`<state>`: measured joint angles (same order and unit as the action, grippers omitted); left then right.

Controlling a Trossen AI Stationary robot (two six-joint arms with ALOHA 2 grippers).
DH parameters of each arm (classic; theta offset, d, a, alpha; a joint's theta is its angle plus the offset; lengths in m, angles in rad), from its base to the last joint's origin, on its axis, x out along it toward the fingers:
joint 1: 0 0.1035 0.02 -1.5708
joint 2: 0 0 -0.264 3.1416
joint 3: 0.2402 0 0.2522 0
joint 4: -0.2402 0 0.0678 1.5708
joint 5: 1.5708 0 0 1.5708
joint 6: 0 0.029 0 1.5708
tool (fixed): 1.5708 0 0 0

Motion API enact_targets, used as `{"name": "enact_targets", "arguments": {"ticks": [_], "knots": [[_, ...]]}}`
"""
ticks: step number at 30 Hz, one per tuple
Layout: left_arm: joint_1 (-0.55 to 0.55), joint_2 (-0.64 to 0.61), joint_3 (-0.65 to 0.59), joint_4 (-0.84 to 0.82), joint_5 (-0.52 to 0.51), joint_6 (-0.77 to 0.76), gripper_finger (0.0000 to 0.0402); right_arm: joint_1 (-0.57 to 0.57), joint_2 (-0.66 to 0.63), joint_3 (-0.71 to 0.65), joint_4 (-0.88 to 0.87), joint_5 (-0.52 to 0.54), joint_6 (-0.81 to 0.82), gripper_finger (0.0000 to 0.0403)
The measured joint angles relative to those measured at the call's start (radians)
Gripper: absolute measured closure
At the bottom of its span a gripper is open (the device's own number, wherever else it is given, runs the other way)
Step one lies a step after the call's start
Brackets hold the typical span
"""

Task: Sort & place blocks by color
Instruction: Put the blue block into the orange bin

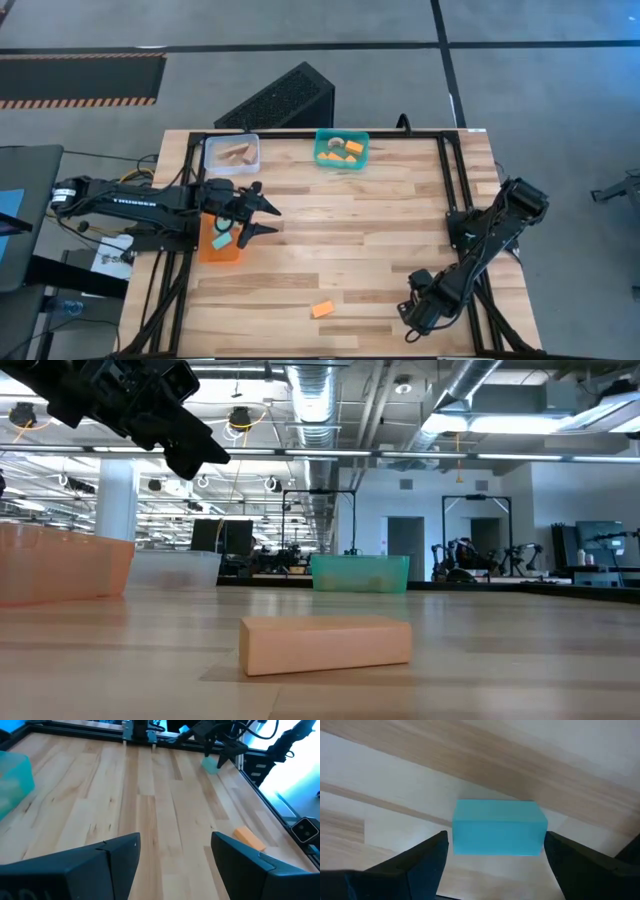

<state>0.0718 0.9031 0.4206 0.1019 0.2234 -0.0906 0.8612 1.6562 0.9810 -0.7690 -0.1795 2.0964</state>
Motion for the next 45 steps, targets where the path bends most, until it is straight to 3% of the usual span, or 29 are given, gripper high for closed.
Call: {"name": "enact_targets", "arguments": {"ticks": [7, 15, 23, 28, 31, 34, 36, 38, 42, 45], "knots": [[0.02, 0.0, 0.0, 0.002, 0.009, -0.003, 0.0176, 0.0, 0.0, -0.005, 0.009, 0.022, -0.001, 0.0052], [0.02, 0.0, 0.0, 0.0, 0.034, -0.003, 0.0176, -0.002, 0.001, -0.102, 0.179, 0.037, 0.007, 0.0059], [0.02, 0.0, 0.0, -0.019, 0.034, -0.002, 0.0176, -0.011, 0.001, -0.078, 0.168, 0.076, -0.028, 0.0122], [0.02, 0.0, 0.0, -0.032, 0.016, -0.002, 0.0176, -0.055, 0.001, 0.006, 0.119, 0.17, -0.161, 0.0127], [0.029, 0.0, 0.0, -0.043, -0.019, -0.018, 0.0176, -0.116, 0.001, 0.074, 0.087, 0.302, -0.317, 0.0127], [0.075, 0.0, 0.0, -0.071, -0.069, -0.056, 0.0176, -0.205, 0.001, 0.135, 0.119, 0.498, -0.572, 0.0125], [0.128, 0.0, 0.0, -0.102, -0.139, -0.09, 0.0176, -0.276, 0.0, 0.149, 0.228, 0.623, -0.806, 0.0122], [0.19, 0.0, 0.0, -0.129, -0.2, -0.097, 0.0176, -0.353, 0.001, 0.149, 0.415, 0.682, -1.086, 0.0121], [0.321, 0.0, 0.0, -0.146, -0.268, -0.098, 0.0176, -0.5, 0.068, 0.152, 0.885, 0.67, -1.611, 0.012], [0.415, -0.004, 0.0, -0.14, -0.252, -0.132, 0.0176, -0.592, 0.185, 0.172, 1.232, 0.542, -1.878, 0.0119]]}}
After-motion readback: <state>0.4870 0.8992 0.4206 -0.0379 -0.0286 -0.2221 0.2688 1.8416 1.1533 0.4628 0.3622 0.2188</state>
